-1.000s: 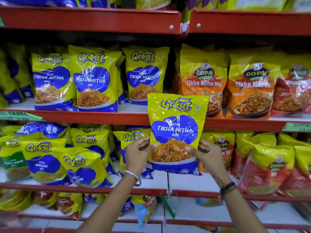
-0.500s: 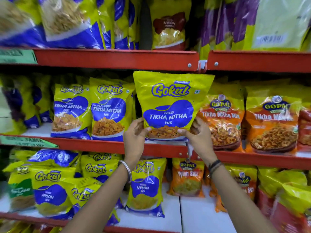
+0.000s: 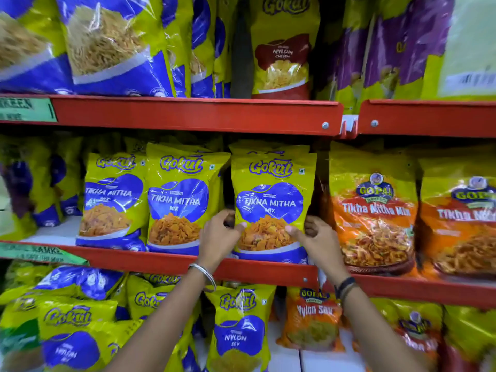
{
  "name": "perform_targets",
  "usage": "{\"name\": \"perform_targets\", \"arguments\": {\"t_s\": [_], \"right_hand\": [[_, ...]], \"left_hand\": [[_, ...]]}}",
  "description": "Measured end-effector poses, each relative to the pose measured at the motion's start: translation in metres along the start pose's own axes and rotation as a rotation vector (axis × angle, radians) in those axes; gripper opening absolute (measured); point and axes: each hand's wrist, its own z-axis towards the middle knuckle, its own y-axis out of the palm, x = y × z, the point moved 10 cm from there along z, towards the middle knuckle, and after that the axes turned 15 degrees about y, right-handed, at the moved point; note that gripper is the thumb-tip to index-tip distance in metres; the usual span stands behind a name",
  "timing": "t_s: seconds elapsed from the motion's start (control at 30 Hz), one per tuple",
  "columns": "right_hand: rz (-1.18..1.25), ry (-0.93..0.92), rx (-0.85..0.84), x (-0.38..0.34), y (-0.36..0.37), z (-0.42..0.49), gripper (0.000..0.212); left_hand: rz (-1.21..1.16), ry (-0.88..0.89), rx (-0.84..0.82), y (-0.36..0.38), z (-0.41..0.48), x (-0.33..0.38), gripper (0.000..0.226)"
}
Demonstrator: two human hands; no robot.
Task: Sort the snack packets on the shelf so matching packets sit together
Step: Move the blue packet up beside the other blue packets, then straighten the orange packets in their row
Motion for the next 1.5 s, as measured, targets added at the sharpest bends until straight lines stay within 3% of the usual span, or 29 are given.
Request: {"name": "perform_targets", "arguments": {"t_s": [0.07,0.2,0.3,0.37,0.47,0.5,0.57,0.63,0.73,0.8,0.9,0.97,1.07,1.33,1.5], "right_hand": [[0.0,-0.007,0.015,-0.011,-0.004,0.002,0.031],[0.172,-0.069,0.047,-0.058,-0.014,0.028,0.019],[0.21,-0.058,0.153,-0.083,-0.022,0.066,0.021],[0.17,-0.025,0.257,-0.091,-0.03,0.083,0.02],[0.049,-0.04,0.399,-0.102,-0.047,0.093,0.047],[-0.001,-0.073,0.428,-0.105,-0.051,0.093,0.047],[-0.053,-0.12,0.454,-0.109,-0.054,0.091,0.027],[-0.052,-0.153,0.469,-0.108,-0.053,0.088,0.006],[-0.027,-0.178,0.454,-0.099,-0.047,0.077,0.023],[-0.131,-0.298,0.46,-0.1,-0.035,0.055,0.036],[-0.344,-0.507,0.33,-0.1,0.005,0.02,0.046],[-0.469,-0.54,0.264,-0.09,0.027,0.016,0.051],[-0.579,-0.485,0.26,-0.072,0.035,0.026,0.057],[-0.616,-0.45,0.217,-0.065,0.012,0.019,0.062],[-0.47,-0.472,0.359,-0.043,-0.084,0.001,0.056]], "left_hand": [[-0.118,-0.019,-0.012,-0.001,0.009,0.006,0.039],[-0.524,-0.051,0.064,-0.001,0.055,0.032,0.032],[-0.665,-0.22,0.173,0.009,0.093,0.02,0.029],[-0.714,-0.301,0.265,0.012,0.105,0.008,0.008],[-0.762,-0.288,0.398,0.007,0.116,0.006,0.028],[-0.793,-0.272,0.427,0.006,0.118,0.008,0.033],[-0.857,-0.24,0.476,0.007,0.121,0.009,0.038],[-0.806,-0.179,0.505,0.005,0.122,0.008,0.036],[-0.559,-0.087,0.493,-0.002,0.11,0.014,0.015],[-0.306,0.0,0.424,-0.001,0.092,0.028,0.033],[0.043,0.326,0.247,0.019,0.058,0.073,0.053],[0.309,0.504,0.131,0.041,0.042,0.084,0.053],[0.52,0.57,0.059,0.053,0.039,0.076,0.053],[0.661,0.511,0.044,0.056,0.031,0.084,0.057],[0.288,0.629,-0.044,0.109,-0.003,0.157,0.059]]}}
